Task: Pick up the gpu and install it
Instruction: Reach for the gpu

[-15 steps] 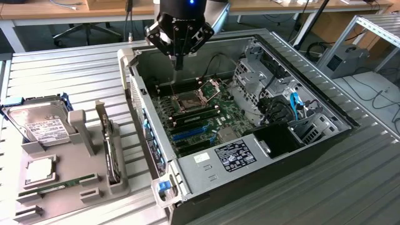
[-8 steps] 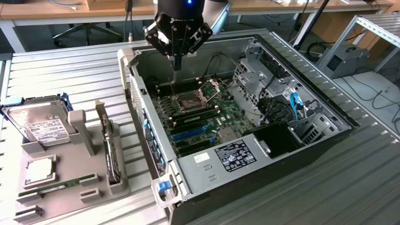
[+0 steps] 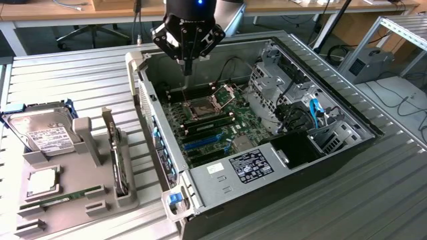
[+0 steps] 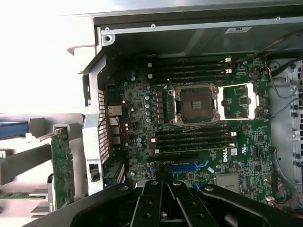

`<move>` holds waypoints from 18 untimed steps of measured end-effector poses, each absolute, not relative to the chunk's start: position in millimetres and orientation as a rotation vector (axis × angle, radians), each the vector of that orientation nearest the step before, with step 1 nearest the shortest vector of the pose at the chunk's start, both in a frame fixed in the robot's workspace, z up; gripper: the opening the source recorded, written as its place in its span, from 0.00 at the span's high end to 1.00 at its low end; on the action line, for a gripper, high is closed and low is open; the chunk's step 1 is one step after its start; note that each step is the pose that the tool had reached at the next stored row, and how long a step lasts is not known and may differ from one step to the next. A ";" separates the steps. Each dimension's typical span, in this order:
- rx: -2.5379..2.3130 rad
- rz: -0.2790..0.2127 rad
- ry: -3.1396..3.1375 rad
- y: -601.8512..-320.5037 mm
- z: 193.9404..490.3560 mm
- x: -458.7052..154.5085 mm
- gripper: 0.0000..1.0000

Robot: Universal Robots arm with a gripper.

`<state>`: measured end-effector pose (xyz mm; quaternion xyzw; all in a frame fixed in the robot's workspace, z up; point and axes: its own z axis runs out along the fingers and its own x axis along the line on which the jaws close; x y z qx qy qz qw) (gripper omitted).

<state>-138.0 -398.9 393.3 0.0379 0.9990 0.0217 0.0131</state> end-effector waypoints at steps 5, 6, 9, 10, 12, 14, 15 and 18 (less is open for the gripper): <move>0.118 0.068 3.112 -398.9 393.3 -140.2 0.89; 0.118 0.068 3.113 -398.9 393.3 -140.6 0.89; 0.118 0.068 3.113 -398.9 393.3 -141.9 0.89; 0.118 0.068 3.113 -398.9 393.3 -142.5 0.89; 0.118 0.068 3.112 -398.9 393.3 -143.6 0.89; 0.118 0.068 3.113 -398.9 393.3 -144.7 0.89; 0.118 0.068 3.112 -398.9 393.3 -145.2 0.89; 0.118 0.068 3.113 -398.9 393.3 -146.7 0.89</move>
